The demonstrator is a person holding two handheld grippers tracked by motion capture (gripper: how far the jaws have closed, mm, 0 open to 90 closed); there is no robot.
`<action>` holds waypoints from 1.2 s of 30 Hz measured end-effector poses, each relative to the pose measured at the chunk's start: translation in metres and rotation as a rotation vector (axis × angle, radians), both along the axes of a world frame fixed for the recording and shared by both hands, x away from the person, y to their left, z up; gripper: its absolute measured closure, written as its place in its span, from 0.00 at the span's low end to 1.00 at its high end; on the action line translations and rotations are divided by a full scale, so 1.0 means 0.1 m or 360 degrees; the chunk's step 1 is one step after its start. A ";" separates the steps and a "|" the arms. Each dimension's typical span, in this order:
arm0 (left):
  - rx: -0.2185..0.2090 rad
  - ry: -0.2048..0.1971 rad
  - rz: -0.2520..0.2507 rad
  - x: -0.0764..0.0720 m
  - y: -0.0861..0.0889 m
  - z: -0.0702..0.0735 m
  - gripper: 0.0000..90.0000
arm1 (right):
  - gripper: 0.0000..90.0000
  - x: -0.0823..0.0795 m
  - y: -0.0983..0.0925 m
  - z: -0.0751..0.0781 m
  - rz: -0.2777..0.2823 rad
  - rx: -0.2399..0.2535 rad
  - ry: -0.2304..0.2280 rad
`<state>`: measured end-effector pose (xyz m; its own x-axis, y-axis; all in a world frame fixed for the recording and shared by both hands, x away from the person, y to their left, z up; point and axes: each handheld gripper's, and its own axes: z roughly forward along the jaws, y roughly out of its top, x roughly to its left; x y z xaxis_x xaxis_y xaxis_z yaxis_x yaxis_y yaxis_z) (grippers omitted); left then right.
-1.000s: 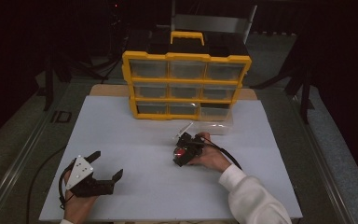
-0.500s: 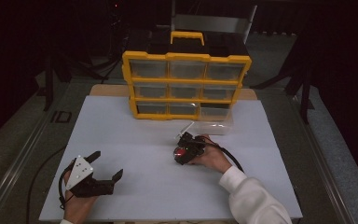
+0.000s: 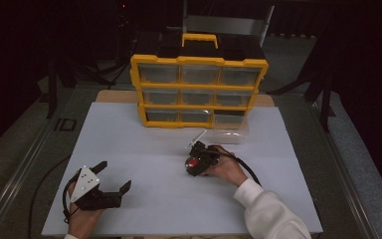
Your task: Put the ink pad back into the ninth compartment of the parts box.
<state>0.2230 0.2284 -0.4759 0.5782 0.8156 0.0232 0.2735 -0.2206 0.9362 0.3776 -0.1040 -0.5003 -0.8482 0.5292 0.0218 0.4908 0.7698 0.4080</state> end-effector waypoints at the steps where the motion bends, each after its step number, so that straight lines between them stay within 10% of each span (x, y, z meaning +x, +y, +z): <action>1: 0.0002 0.0000 -0.0001 0.00 0.00 0.00 0.00 | 0.33 -0.01 0.00 0.01 0.0002 0.0006 -0.0004; 36: 0.0002 -0.0001 0.0004 0.00 0.00 0.00 0.00 | 0.33 -0.01 -0.05 0.37 -0.0067 0.0142 -0.0060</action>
